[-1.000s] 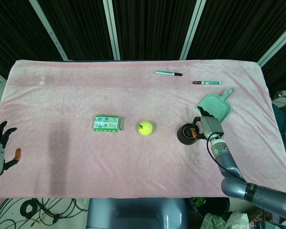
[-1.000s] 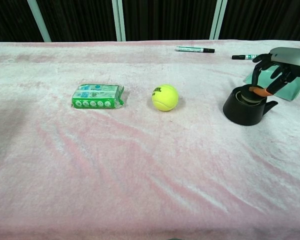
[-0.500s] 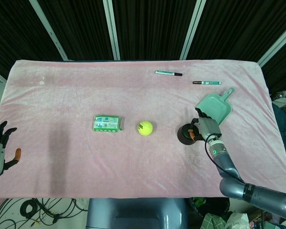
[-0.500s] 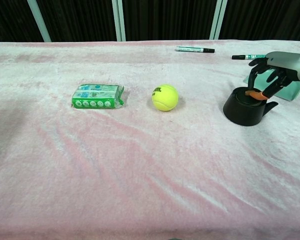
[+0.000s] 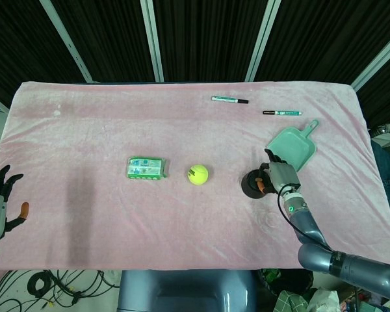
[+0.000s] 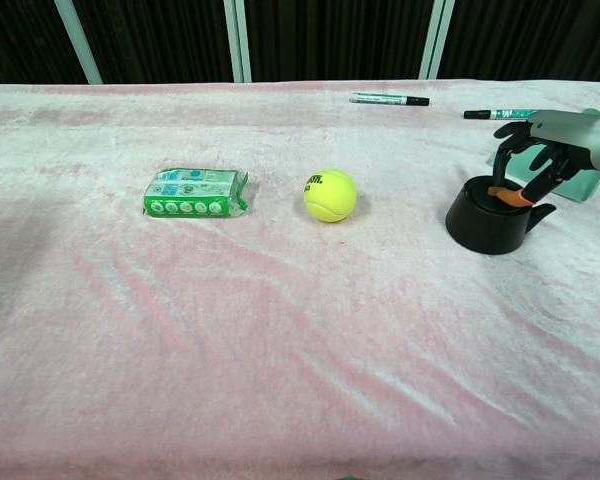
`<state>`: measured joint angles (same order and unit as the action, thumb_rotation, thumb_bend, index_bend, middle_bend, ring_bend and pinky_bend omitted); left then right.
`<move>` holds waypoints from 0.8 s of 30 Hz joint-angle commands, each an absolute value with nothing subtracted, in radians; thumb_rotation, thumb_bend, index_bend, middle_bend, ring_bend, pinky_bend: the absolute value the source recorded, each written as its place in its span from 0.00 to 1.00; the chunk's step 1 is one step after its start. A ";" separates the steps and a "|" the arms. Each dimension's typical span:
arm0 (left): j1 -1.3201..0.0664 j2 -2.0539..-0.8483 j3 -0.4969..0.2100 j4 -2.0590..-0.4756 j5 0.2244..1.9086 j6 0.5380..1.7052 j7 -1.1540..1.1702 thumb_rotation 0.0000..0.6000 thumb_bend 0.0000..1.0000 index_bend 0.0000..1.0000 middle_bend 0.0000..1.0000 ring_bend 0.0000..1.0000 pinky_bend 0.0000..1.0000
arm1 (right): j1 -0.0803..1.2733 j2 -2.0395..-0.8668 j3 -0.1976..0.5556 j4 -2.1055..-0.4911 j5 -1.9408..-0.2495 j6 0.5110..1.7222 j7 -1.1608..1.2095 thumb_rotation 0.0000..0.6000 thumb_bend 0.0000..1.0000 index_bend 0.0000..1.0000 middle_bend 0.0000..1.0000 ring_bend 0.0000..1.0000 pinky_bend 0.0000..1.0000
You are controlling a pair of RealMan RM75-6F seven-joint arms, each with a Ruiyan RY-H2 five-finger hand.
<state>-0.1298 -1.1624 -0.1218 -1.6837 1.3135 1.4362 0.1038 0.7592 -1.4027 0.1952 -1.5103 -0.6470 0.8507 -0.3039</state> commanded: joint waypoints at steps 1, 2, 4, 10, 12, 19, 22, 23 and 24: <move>-0.130 -1.162 -0.122 -1.684 1.313 1.436 0.104 1.00 0.44 0.17 0.00 0.00 0.00 | 0.759 -1.405 0.194 -1.507 -0.647 0.851 -0.302 1.00 0.39 0.64 0.00 0.09 0.17; -0.130 -1.162 -0.122 -1.684 1.314 1.435 0.104 1.00 0.44 0.17 0.00 0.00 0.00 | 0.758 -1.405 0.194 -1.506 -0.647 0.852 -0.301 1.00 0.39 0.63 0.00 0.09 0.17; -0.131 -1.162 -0.121 -1.683 1.315 1.435 0.105 1.00 0.44 0.17 0.00 0.00 0.00 | 0.757 -1.404 0.192 -1.506 -0.649 0.853 -0.299 1.00 0.37 0.55 0.00 0.09 0.17; -0.130 -1.162 -0.121 -1.684 1.313 1.435 0.105 1.00 0.44 0.17 0.00 0.00 0.00 | 0.754 -1.396 0.193 -1.514 -0.656 0.854 -0.291 1.00 0.24 0.22 0.00 0.09 0.17; -0.130 -1.163 -0.121 -1.684 1.313 1.435 0.105 1.00 0.44 0.17 0.00 0.00 0.00 | 0.754 -1.391 0.193 -1.518 -0.658 0.855 -0.290 1.00 0.21 0.12 0.00 0.09 0.17; -0.130 -1.163 -0.121 -1.685 1.312 1.435 0.108 1.00 0.44 0.17 0.00 0.00 0.00 | 0.751 -1.369 0.194 -1.545 -0.658 0.862 -0.290 1.00 0.13 0.00 0.00 0.08 0.17; -0.130 -1.163 -0.122 -1.685 1.310 1.436 0.108 1.00 0.44 0.17 0.00 0.00 0.00 | 0.742 -1.347 0.210 -1.576 -0.675 0.878 -0.265 1.00 0.12 0.00 0.00 0.08 0.17; -0.130 -1.163 -0.122 -1.685 1.310 1.436 0.108 1.00 0.44 0.17 0.00 0.00 0.00 | 0.735 -1.337 0.219 -1.590 -0.689 0.889 -0.250 1.00 0.12 0.00 0.00 0.08 0.17; -0.130 -1.163 -0.122 -1.685 1.310 1.436 0.109 1.00 0.44 0.17 0.00 0.00 0.00 | 0.726 -1.325 0.232 -1.609 -0.710 0.906 -0.229 1.00 0.12 0.00 0.00 0.08 0.17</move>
<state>-0.1301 -1.1628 -0.1216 -1.6848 1.3102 1.4358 0.1090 0.7385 -1.3427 0.2143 -1.5850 -0.6853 0.8846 -0.2543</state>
